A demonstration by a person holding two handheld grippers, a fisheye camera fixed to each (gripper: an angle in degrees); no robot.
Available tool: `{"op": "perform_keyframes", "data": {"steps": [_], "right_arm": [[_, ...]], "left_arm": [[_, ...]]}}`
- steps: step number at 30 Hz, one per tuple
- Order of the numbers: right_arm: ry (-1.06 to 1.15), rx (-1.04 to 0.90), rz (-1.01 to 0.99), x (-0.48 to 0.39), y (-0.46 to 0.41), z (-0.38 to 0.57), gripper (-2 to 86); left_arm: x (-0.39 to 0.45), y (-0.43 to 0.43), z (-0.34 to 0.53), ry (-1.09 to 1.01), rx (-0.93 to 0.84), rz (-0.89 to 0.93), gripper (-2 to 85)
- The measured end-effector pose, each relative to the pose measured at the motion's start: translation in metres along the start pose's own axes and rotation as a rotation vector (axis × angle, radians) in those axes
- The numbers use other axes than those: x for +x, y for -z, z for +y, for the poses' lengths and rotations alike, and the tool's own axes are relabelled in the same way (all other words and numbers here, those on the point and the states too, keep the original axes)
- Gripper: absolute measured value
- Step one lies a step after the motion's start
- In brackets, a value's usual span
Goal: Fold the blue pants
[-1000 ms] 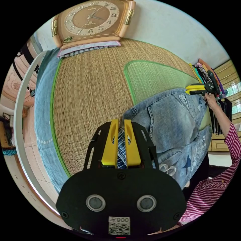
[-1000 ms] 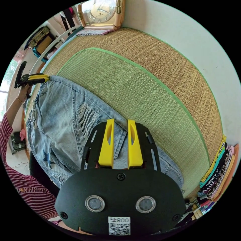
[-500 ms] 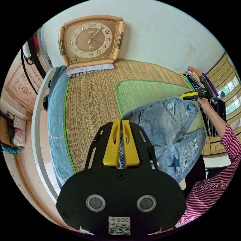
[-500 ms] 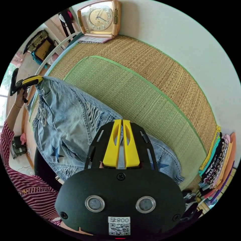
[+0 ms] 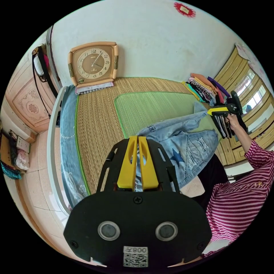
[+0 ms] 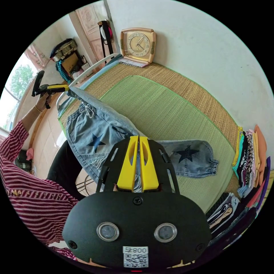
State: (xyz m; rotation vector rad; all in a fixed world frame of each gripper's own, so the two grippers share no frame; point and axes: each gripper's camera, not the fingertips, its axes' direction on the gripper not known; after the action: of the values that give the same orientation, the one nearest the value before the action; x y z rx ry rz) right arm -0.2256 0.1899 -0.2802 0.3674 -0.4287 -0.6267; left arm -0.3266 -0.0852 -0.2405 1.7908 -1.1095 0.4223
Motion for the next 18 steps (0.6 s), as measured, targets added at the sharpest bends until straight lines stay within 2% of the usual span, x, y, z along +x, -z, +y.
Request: {"op": "perform_keyframes", "data": {"steps": [8, 18], "right_arm": [[0.027, -0.123, -0.049, -0.078, -0.031, 0.079, 0.3], [0.026, -0.155, -0.051, -0.114, -0.036, 0.095, 0.4]], "left_arm": [[0.031, -0.018, 0.069, 0.006, -0.136, -0.026, 0.1], [0.072, -0.038, 0.098, -0.030, -0.267, -0.102, 0.1]]}}
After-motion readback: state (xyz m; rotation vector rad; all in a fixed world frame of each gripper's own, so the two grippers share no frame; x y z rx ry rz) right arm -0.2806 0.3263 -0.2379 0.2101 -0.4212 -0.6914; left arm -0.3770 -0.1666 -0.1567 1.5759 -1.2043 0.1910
